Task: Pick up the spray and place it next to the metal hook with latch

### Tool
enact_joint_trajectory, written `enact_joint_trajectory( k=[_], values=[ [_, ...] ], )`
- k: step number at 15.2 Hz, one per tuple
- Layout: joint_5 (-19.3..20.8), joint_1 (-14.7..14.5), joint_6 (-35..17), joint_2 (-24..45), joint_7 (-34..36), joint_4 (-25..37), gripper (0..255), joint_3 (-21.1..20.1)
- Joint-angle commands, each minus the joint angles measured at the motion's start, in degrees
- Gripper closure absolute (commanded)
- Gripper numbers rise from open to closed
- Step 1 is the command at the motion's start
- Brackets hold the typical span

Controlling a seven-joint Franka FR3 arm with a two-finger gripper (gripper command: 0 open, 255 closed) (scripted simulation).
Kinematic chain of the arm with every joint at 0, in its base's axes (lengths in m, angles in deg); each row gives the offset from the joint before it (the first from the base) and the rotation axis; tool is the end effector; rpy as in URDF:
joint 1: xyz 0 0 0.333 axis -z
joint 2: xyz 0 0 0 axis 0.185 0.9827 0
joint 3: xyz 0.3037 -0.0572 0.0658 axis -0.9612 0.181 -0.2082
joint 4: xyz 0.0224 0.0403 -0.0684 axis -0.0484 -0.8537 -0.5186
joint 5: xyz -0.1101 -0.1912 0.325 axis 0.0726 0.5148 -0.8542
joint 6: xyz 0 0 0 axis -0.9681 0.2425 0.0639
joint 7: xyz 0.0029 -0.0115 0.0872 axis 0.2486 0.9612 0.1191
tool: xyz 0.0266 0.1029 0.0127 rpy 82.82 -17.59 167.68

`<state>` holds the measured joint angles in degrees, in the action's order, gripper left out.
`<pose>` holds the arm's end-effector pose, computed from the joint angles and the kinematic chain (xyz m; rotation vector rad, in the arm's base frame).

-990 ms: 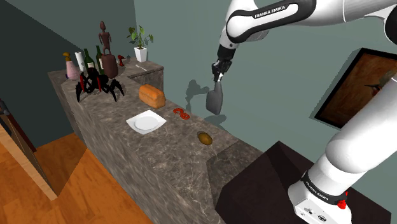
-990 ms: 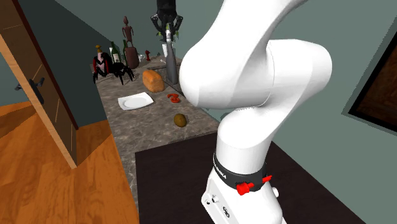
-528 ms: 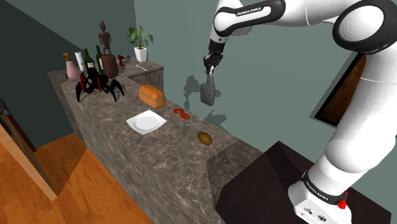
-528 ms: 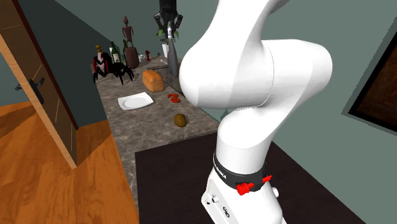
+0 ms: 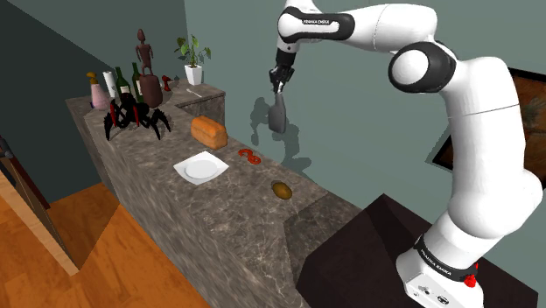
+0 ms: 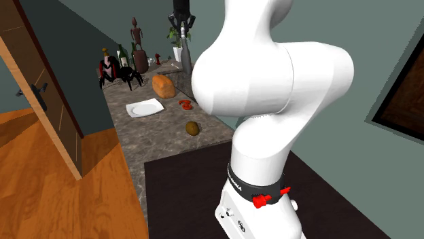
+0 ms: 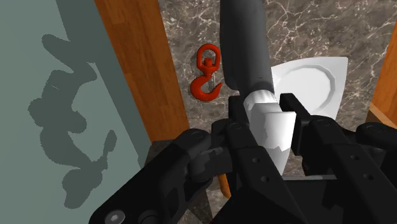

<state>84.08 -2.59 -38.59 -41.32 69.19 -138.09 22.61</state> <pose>0.7464 -0.0291 0.4865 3.1262 0.1855 0.2289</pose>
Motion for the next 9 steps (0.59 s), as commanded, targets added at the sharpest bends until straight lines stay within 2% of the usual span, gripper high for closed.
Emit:
enact_joint_trajectory(
  k=[1, 9],
  values=[
    [0.61, -1.03, 6.38, 9.20, -0.89, 15.59, 255, 0.51],
    [0.46, -0.15, -1.81, 6.50, -0.59, 4.64, 255, 0.43]
  ],
)
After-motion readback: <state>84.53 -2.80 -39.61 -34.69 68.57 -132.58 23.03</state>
